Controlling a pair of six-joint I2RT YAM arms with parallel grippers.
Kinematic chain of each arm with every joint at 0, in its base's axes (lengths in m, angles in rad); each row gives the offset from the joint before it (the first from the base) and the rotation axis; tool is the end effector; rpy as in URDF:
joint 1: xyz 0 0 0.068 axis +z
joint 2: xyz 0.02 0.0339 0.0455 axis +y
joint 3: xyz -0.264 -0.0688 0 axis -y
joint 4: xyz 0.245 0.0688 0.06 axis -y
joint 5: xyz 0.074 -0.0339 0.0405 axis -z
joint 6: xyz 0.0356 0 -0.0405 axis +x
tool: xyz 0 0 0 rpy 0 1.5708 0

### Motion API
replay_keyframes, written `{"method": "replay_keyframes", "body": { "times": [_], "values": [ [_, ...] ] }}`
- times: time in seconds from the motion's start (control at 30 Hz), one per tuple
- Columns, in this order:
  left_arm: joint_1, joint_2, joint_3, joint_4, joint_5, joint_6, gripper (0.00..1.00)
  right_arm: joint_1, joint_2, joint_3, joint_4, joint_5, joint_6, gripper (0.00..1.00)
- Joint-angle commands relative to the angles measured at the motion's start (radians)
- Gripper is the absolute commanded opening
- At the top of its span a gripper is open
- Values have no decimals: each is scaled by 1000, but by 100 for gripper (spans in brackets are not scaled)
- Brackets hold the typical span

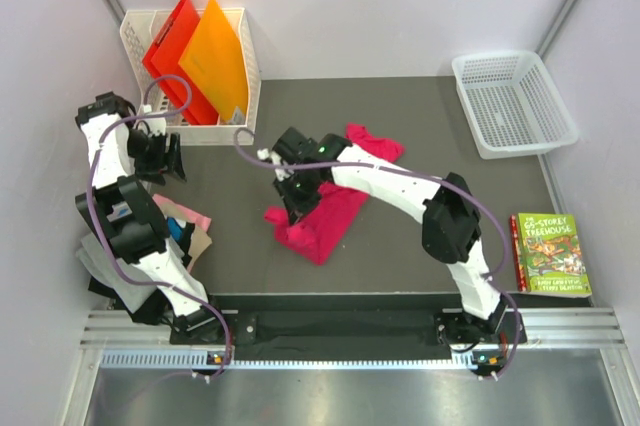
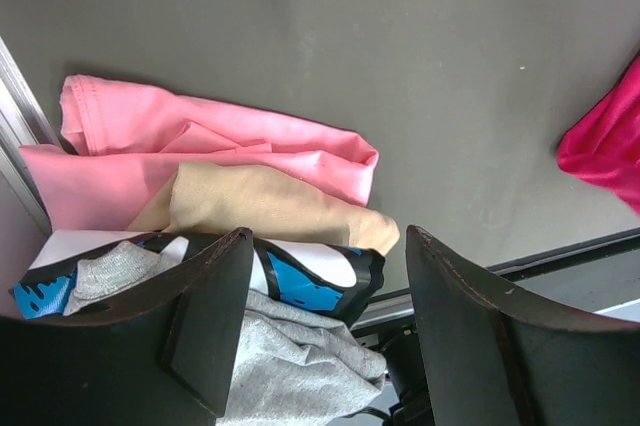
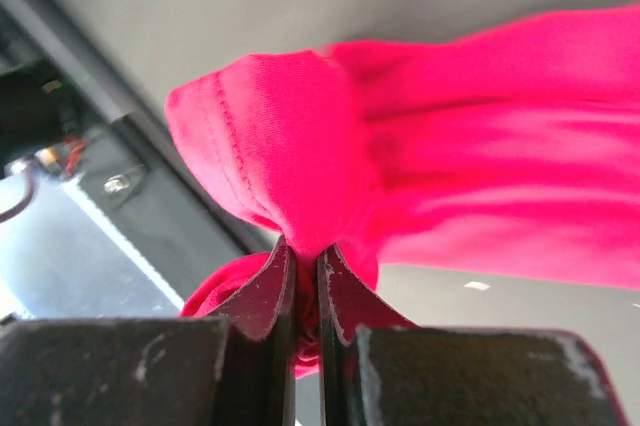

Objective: Fold and stack the t-shirts
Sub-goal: Fold the folded rectangular tshirt in 1/3 of the way

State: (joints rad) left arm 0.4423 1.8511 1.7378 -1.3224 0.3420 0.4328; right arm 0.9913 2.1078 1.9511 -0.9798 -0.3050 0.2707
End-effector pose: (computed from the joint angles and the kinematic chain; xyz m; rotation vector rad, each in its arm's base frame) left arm 0.3284 0.1423 0.2926 0.0198 2.8532 -0.3645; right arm 0.2385 0.3839 0.2634 -1.1065 2.6600 0.7321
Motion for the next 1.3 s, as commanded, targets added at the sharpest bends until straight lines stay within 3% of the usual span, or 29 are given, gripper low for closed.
{"method": "replay_keyframes", "body": {
  "times": [0.0,0.53,0.77,0.83,0.97,1.07,1.27],
  "values": [
    [4,-32,49,-38,12,17,68,-66,-72,-23,-10,47,-59,0],
    [6,-29,49,-67,23,38,68,-204,-3,-113,56,116,-123,1],
    [6,-33,54,-95,37,73,68,-307,112,-55,53,87,-154,30],
    [4,-35,60,-113,37,83,68,-318,155,-3,24,90,-159,31],
    [6,-41,55,-130,35,104,68,-348,146,48,24,124,-151,46],
    [4,-41,49,-143,43,112,68,-373,110,87,29,141,-125,52],
    [-2,-39,55,-161,58,119,68,-421,15,137,32,225,-108,54]
  ]
}}
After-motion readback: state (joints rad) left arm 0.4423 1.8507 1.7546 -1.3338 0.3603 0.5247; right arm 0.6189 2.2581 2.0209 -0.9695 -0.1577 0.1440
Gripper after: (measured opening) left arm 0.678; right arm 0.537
